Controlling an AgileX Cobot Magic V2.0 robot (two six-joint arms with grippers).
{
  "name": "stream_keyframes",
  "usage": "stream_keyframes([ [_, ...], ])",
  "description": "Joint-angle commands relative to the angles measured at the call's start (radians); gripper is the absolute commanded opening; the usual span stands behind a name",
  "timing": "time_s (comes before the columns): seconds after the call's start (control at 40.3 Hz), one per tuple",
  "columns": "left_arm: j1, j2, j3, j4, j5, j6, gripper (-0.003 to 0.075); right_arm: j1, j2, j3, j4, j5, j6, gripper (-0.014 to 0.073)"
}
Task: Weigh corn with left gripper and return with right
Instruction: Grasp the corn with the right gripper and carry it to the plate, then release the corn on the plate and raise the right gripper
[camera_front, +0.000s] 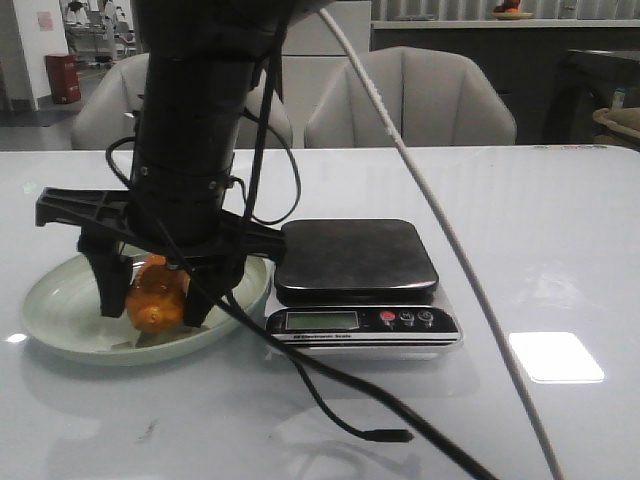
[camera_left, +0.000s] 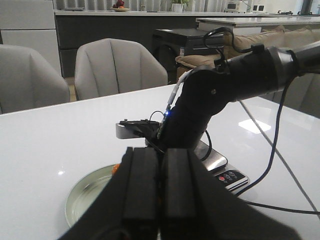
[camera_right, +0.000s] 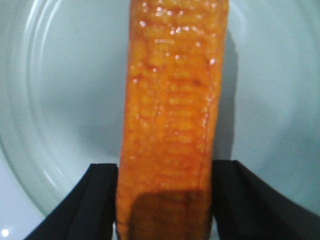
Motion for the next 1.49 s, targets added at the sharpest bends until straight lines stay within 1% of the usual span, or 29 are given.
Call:
stream_keyframes([
  [0.0,-0.005,0.013,-0.027,0.008,-0.079,-0.005,0.0114,0.01,-0.063,-0.041,0.01,-0.026,-0.015,0.0542],
  [0.199,-0.005,0.013,-0.027,0.008,-0.079,-0.005,0.0114,-0.004,-0.088,-0.042,0.009,-0.002,-0.018,0.0549],
  [0.273,-0.005,0.013,-0.027,0.008,-0.079,-0.005,0.0114,-0.016,-0.114,-0.042,0.009,0.018,-0.059,0.0544],
  [0.373,-0.005,0.013,-0.027,0.008,-0.079,-0.005,0.0114,-0.034,-0.158,-0.042,0.013,0.063,-0.156,0.0545],
  [0.472,-0.005,0.013,-0.027,0.008,-0.079,-0.005,0.0114,-0.044,-0.214,-0.04,0.019,0.117,-0.28,0.0545],
  [0.671,-0.005,0.013,-0.027,0.008,-0.079,-0.005,0.0114,-0.063,-0.337,-0.025,0.018,0.152,-0.463,0.0545],
  [0.745,-0.005,0.013,-0.027,0.008,-0.079,-0.005,0.0114,-0.078,-0.384,0.001,0.018,0.165,-0.508,0.0545],
  [0.844,-0.005,0.013,-0.027,0.008,-0.079,-0.005,0.0114,-0.112,-0.461,0.064,0.018,0.183,-0.558,0.0545],
  [0.944,-0.005,0.013,-0.027,0.008,-0.079,-0.005,0.0114,-0.154,-0.538,0.161,0.019,0.182,-0.599,0.0545],
  [1.043,-0.005,0.013,-0.027,0.008,-0.079,-0.005,0.0114,-0.205,-0.633,0.27,0.026,0.159,-0.628,0.0545],
  [1.242,-0.005,0.013,-0.027,0.008,-0.079,-0.005,0.0114,-0.276,-0.812,0.459,0.029,0.089,-0.678,0.0545],
  [1.465,-0.005,0.013,-0.027,0.008,-0.079,-0.005,0.0114,-0.296,-1.018,0.643,0.029,0.021,-0.731,0.0545],
])
